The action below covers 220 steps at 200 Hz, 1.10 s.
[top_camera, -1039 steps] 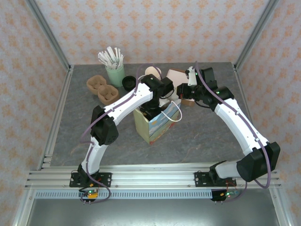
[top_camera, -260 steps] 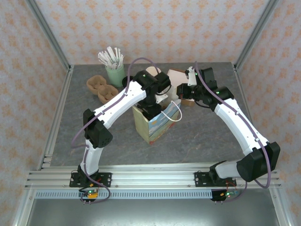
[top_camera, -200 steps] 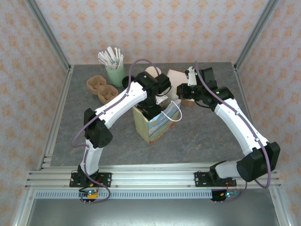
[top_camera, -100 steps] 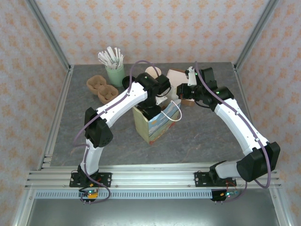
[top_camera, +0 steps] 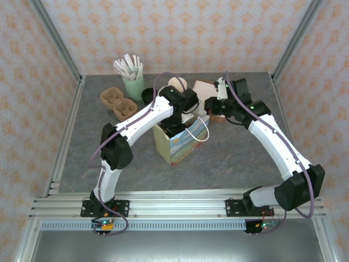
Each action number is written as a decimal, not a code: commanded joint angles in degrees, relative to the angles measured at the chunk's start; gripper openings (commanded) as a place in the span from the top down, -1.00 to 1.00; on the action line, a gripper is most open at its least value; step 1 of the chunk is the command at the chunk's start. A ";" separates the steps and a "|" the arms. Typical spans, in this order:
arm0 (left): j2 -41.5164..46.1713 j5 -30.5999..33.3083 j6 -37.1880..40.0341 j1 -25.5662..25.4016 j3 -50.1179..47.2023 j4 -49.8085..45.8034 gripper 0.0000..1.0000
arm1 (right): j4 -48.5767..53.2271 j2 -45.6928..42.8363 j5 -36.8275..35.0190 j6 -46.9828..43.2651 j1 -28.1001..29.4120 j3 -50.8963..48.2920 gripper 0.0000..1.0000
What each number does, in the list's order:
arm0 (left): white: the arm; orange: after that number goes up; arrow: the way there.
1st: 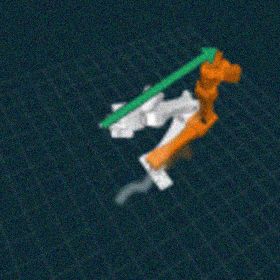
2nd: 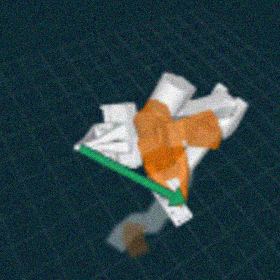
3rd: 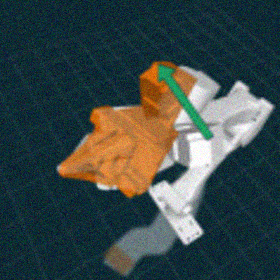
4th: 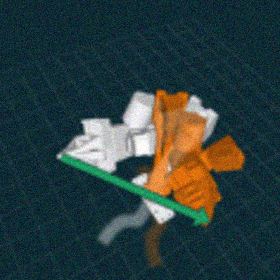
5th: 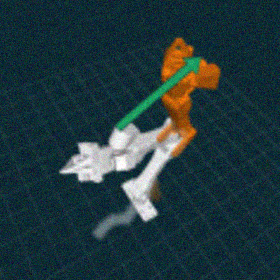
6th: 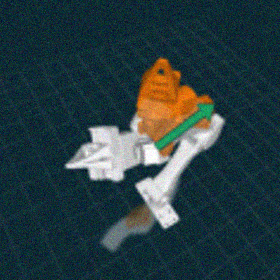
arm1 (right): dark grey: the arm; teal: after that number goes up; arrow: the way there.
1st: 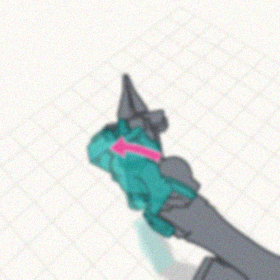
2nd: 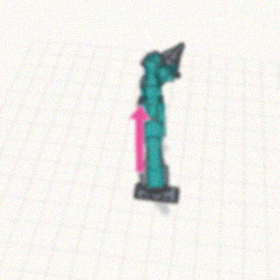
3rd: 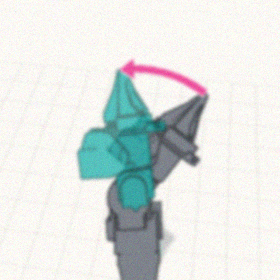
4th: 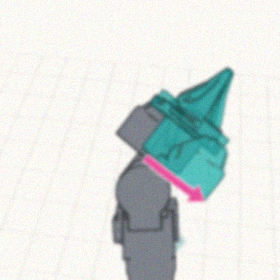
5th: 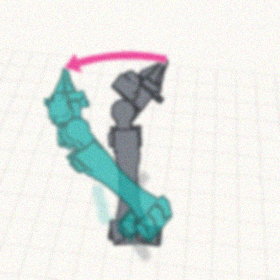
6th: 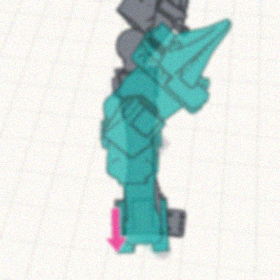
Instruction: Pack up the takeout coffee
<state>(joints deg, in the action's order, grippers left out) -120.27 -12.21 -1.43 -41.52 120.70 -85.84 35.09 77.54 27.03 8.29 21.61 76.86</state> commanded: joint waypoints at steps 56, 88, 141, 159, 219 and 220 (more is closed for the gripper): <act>0.56 -0.36 1.21 0.17 0.14 -1.34 -0.19 | 2.26 0.52 -0.96 -0.38 0.35 0.14 0.94; 0.69 -0.35 1.26 0.12 0.06 -0.91 -0.19 | 2.50 0.61 -1.01 -0.52 0.36 0.23 0.94; 0.55 -0.19 1.43 0.12 -0.12 -0.83 -0.19 | 2.27 0.85 -0.90 -0.30 0.40 0.26 0.94; 0.65 -0.01 1.43 0.14 -0.30 -0.57 -0.19 | 2.39 0.73 -0.86 -0.38 0.45 0.24 0.94; 1.22 0.09 1.08 0.15 -0.04 0.37 -0.19 | 2.58 0.73 -0.96 -0.41 0.47 0.31 0.93; 1.28 0.09 1.08 0.14 -0.03 0.35 -0.19 | 2.58 0.73 -0.96 -0.41 0.47 0.31 0.93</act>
<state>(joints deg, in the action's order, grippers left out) -120.27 -12.64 -1.06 -41.52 120.68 -85.78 35.09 77.54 27.03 8.29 21.61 76.86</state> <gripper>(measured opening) 0.619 0.051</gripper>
